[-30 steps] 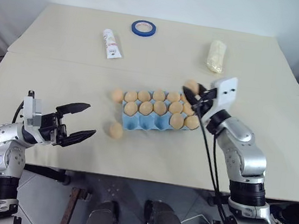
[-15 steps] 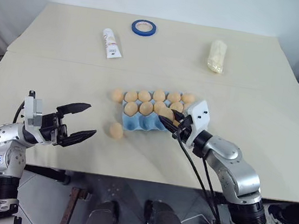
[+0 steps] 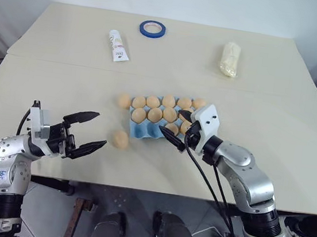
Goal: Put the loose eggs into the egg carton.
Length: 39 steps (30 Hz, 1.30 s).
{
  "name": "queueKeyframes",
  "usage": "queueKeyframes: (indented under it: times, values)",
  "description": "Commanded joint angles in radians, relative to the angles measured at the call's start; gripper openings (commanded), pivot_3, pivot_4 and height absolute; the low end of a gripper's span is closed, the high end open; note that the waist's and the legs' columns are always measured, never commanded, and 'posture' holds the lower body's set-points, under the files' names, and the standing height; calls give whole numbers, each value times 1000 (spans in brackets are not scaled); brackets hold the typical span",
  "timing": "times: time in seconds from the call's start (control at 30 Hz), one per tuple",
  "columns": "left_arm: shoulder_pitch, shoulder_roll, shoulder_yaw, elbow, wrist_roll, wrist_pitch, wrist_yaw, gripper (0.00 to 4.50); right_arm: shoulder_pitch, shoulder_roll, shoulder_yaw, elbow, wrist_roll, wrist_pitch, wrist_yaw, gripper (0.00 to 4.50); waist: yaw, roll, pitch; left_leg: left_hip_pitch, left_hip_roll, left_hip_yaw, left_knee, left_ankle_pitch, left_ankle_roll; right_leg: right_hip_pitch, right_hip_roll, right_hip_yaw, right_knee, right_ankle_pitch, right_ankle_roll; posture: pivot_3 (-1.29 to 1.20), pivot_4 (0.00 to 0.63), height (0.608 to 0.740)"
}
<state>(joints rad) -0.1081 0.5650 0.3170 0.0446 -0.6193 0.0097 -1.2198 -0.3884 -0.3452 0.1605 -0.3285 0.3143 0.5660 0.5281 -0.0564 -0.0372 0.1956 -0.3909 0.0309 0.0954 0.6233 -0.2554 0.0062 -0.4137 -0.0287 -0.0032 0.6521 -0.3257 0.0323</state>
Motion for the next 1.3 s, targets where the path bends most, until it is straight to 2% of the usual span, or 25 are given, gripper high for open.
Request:
queueKeyframes:
  times: [0.03,0.17,0.23,0.37,0.63,0.97,1.3]
  values:
    - [36,-4,43,-71,6,-8,89,4500,25,-41,-65,-83,64,-41,75,4485,2,0,0,0,0,0,0,0,0,0,0,0,0,0,0,0,150,740]
    - [71,-32,50,-122,41,7,245,4500,64,-107,-142,-82,129,-102,189,4485,7,0,0,0,0,0,1,0,0,1,0,0,-1,0,1,0,150,740]
    - [96,-68,49,-173,89,58,405,4500,93,-176,-198,-61,179,-137,302,4485,8,0,0,0,0,0,2,0,1,2,0,0,-2,1,1,0,150,740]
    - [128,-136,24,-276,122,132,583,4500,159,-297,-234,-27,252,-152,500,4485,16,-1,0,1,0,0,1,-1,2,4,0,0,-5,1,3,0,150,740]
    - [196,-290,-155,-505,245,331,902,4500,200,-427,-290,151,283,-248,766,4485,29,-1,0,1,0,0,3,-1,3,5,2,1,-6,2,4,0,150,740]
    - [178,-330,-314,-609,347,442,1018,4500,161,-447,-297,237,270,-260,794,4485,29,-1,0,1,0,1,5,-2,4,6,3,3,-5,2,4,0,150,740]
    - [131,-326,-362,-637,382,556,1055,4500,211,-462,-324,205,302,-237,798,4485,31,-1,0,1,0,1,5,-2,4,6,3,3,-5,2,5,0,150,740]
